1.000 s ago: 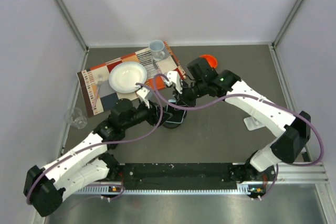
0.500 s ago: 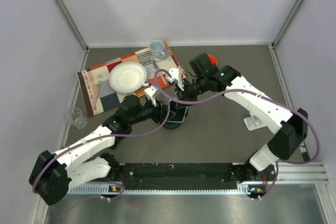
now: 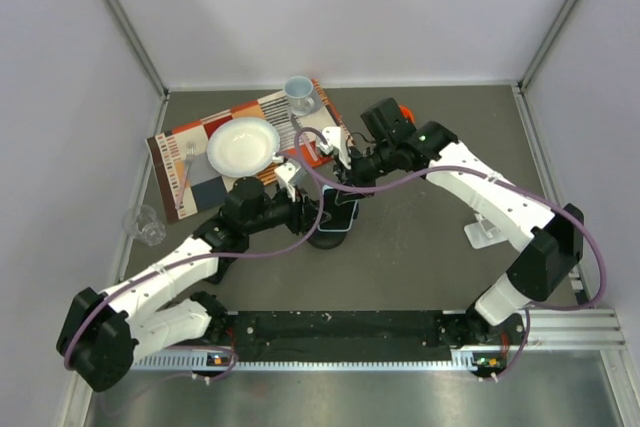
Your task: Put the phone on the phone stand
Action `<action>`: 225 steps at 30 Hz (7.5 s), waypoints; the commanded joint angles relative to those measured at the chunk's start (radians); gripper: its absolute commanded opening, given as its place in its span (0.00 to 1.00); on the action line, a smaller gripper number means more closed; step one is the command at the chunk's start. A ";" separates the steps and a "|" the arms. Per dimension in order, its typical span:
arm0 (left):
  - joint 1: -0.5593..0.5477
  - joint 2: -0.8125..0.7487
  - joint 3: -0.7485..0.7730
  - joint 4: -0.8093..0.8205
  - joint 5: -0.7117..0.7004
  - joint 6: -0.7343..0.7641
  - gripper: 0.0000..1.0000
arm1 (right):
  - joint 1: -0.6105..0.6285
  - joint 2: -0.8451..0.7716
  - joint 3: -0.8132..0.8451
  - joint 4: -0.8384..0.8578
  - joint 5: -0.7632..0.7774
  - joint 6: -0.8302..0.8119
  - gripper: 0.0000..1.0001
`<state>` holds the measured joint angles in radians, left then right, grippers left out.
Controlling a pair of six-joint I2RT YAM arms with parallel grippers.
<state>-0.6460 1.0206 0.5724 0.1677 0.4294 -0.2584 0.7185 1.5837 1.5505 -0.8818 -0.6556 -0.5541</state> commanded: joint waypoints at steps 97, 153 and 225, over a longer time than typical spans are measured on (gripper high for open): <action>0.036 -0.249 0.155 -0.344 0.049 -0.148 0.83 | -0.801 0.064 0.290 -0.103 -0.154 -0.182 0.00; 0.036 -0.034 0.262 -0.281 0.138 -0.059 0.82 | -0.473 0.375 0.643 -0.730 -0.498 -0.609 0.00; 0.046 -0.266 0.181 -0.369 -0.014 -0.074 0.82 | 0.140 -0.076 -0.256 0.905 1.215 0.925 0.99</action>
<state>-0.6041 0.7826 0.7635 -0.2134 0.4244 -0.3336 0.7921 1.4727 1.2694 -0.0673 0.3851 0.3927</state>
